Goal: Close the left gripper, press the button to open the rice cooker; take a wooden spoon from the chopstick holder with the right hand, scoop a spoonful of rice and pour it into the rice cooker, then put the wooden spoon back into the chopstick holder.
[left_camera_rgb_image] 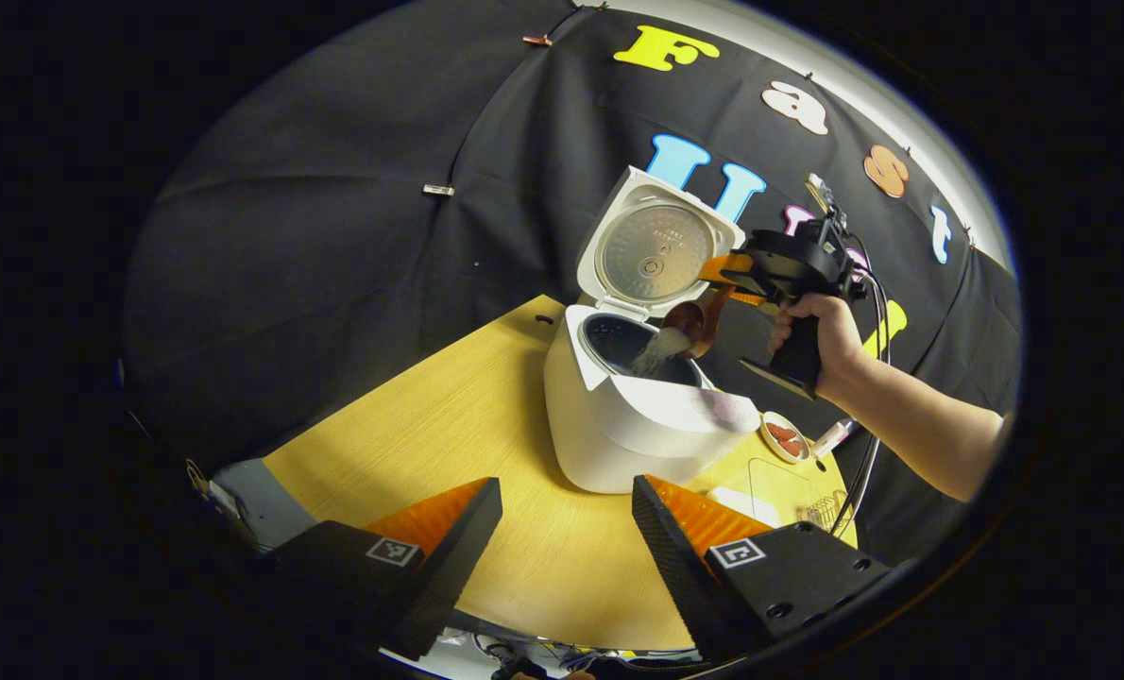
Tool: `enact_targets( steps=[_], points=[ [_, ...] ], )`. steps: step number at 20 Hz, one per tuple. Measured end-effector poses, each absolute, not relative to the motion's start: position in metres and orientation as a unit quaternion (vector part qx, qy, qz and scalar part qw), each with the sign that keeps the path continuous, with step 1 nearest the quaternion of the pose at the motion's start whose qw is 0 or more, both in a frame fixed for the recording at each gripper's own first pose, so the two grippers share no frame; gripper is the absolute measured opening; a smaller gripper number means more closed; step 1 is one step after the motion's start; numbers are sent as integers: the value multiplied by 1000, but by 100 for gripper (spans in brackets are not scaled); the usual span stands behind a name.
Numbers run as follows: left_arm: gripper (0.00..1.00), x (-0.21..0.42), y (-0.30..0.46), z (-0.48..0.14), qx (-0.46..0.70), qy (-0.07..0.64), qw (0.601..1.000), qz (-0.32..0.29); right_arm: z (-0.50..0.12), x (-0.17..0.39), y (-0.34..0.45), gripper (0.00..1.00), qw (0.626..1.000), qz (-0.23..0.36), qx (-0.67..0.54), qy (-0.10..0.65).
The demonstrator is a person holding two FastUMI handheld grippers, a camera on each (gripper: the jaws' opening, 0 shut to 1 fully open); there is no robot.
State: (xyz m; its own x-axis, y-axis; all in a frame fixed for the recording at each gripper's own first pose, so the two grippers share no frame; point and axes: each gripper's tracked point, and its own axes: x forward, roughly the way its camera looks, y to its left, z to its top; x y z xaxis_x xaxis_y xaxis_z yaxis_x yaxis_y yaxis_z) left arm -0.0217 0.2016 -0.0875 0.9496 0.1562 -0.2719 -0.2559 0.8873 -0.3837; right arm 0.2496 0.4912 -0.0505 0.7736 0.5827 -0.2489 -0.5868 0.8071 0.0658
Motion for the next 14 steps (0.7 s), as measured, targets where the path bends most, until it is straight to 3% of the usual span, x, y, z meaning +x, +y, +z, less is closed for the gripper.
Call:
enact_targets(
  steps=[9,10,11,14],
  points=[
    [96,-28,203,-91,-211,123,963,113,-58,213,542,21,899,380,-218,10],
    [96,-29,204,-91,-210,122,963,115,-63,212,545,17,893,384,-234,4],
    [96,-29,204,-91,-209,122,963,117,-68,209,547,21,887,389,-248,-4],
    [96,-30,203,-92,-204,119,964,120,-68,201,546,21,873,395,-283,-29]
  ],
)
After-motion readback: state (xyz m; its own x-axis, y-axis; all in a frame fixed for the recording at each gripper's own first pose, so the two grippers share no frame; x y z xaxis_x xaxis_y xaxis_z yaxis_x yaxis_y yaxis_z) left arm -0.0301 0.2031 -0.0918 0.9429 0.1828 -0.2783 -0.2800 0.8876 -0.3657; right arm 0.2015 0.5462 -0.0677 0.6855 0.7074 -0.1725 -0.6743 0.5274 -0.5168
